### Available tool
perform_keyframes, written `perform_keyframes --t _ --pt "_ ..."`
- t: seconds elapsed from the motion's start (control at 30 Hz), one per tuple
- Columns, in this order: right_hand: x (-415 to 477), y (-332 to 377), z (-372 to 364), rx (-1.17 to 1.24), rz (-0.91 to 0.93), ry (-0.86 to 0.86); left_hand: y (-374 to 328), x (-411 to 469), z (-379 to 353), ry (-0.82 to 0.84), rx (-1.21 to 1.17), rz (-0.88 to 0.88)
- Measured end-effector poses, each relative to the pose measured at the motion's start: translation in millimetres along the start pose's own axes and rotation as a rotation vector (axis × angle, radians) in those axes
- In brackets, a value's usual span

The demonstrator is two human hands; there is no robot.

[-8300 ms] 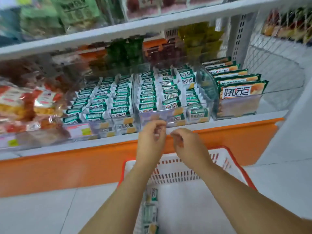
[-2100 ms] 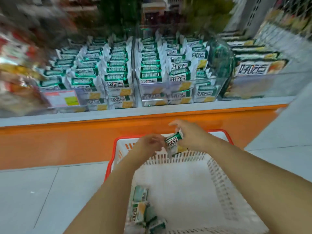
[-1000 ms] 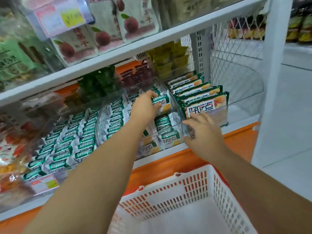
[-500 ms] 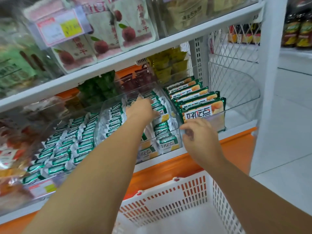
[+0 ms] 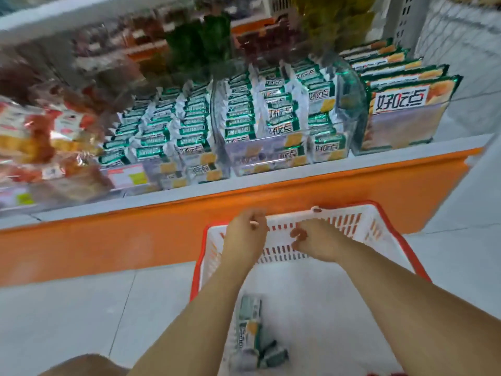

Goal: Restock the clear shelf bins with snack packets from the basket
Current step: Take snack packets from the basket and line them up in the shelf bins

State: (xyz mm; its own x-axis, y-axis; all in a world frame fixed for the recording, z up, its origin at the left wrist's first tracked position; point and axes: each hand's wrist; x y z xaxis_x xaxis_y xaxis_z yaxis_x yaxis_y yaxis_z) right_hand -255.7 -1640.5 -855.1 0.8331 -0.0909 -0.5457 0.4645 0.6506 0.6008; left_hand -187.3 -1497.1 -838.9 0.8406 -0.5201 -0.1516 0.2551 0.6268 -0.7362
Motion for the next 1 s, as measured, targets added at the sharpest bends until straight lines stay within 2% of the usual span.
perform_keyframes --t 0.1,0.2,0.33,0.4,0.5,0.63,0.7,0.77,0.83,1.0 --pt "23 -13 -29 0.012 -0.054 0.037 61 1 -19 0.234 0.059 0.213" --pt "43 -29 -64 0.05 -0.15 0.153 118 -3 -43 0.397 0.131 0.38" --pt "63 -60 -120 0.174 -0.288 0.31 171 -10 -82 0.692 0.284 0.51" --pt "68 -67 -144 0.273 -0.388 0.419 186 -15 -100 0.767 0.321 0.54" --pt "74 -61 -168 0.367 -0.476 0.556 200 -19 -115 0.793 0.39 0.568" --pt "82 -60 -192 0.173 -0.5 0.678 206 -14 -122 0.759 0.429 0.562" --pt "83 -62 -201 0.142 -0.525 0.662 208 -13 -123 0.762 0.42 0.562" --pt "82 -63 -200 0.237 -0.565 0.614 208 -13 -121 0.757 0.401 0.558" --pt "81 -61 -188 0.325 -0.58 0.602 204 -14 -117 0.756 0.357 0.553" --pt "64 -47 -136 0.294 -0.522 0.578 161 -12 -90 0.798 0.157 0.459"
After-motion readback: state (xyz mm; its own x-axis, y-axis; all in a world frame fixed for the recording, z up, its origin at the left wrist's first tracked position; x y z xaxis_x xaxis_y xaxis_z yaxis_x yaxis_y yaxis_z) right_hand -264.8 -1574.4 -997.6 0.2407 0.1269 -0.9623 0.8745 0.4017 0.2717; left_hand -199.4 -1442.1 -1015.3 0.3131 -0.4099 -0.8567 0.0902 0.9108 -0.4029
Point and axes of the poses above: each hand's wrist, its own x-axis towards the middle knuckle, its own z-axis out of the back of the hand, y = z × x, and after that the axes turned 12 degrees about y, right-handed
